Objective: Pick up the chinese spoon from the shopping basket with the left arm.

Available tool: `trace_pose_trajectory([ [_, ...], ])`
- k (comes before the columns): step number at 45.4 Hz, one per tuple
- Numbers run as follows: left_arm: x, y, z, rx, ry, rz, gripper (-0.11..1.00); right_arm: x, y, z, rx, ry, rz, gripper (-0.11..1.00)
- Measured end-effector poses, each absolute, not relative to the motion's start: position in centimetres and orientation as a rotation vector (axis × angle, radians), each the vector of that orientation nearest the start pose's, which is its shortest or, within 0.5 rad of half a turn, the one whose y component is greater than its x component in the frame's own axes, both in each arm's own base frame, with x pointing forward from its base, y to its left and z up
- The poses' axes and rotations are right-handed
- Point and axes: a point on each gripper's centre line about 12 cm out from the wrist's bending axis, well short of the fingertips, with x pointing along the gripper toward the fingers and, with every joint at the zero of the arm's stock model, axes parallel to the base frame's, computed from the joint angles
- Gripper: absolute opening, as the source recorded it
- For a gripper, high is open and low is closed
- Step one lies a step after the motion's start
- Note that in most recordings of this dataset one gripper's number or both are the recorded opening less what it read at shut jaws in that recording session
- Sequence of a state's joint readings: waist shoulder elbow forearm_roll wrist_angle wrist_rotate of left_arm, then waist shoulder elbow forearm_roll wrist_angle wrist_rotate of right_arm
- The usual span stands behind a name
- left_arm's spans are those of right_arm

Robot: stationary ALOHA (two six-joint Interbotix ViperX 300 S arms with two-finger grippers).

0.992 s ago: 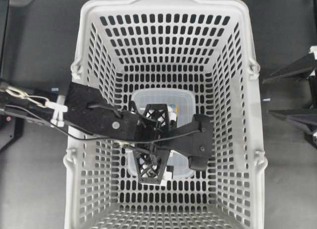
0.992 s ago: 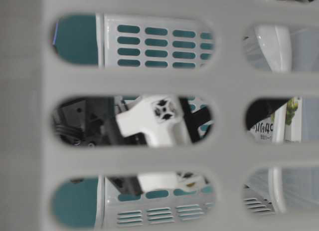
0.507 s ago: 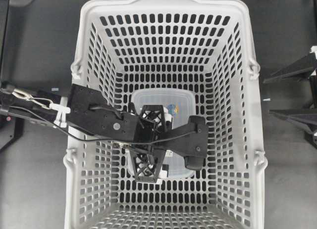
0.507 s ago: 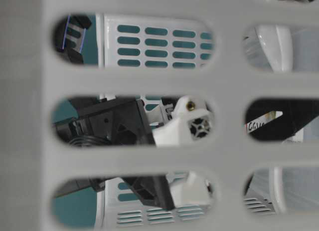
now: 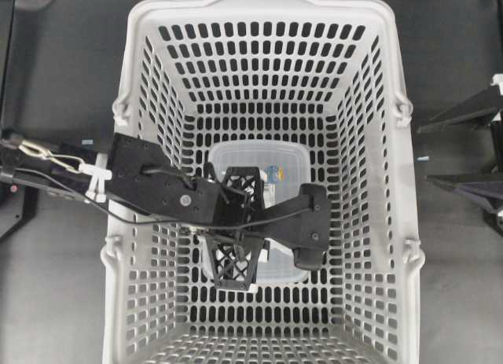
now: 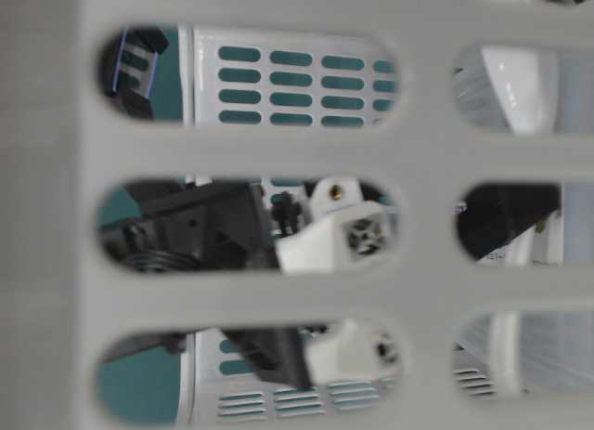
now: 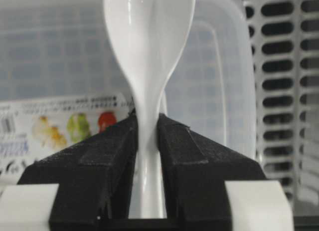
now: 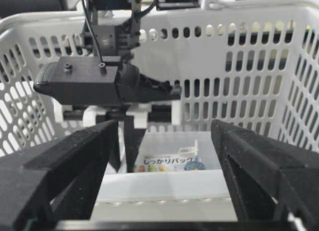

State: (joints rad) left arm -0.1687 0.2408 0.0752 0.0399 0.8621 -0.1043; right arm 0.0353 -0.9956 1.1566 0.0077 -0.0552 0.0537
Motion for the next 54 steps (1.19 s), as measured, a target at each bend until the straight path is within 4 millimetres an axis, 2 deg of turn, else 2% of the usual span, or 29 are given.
trace_pose_trajectory([
  [2,45.5,-7.4,21.0,0.049,1.173,-0.076,0.12,19.4,0.7,28.0,0.059,0.107,0.032,0.74],
  [8,45.7,-7.4,25.5,0.038,1.144,-0.07,0.12,19.4,0.7,28.1,0.06,0.101,0.032,0.74],
  [12,45.9,-7.5,29.0,0.033,1.129,-0.068,0.12,19.3,0.7,28.1,0.06,0.098,0.032,0.74],
  [13,46.0,-7.4,30.8,0.03,1.126,-0.065,0.12,19.3,0.7,28.2,0.058,0.096,0.032,0.74],
  [15,46.0,-7.4,32.5,0.028,1.115,-0.064,0.12,19.3,0.7,28.2,0.058,0.095,0.032,0.74],
  [21,45.6,-7.3,35.7,0.026,1.109,-0.06,0.12,19.2,0.7,28.2,0.06,0.092,0.032,0.74],
  [27,45.4,-7.3,36.5,0.024,1.113,-0.058,0.12,19.2,0.7,28.2,0.058,0.092,0.032,0.74],
  [54,45.4,-7.2,36.5,0.008,1.12,-0.047,0.12,18.9,0.7,28.6,0.059,0.072,0.033,0.74],
])
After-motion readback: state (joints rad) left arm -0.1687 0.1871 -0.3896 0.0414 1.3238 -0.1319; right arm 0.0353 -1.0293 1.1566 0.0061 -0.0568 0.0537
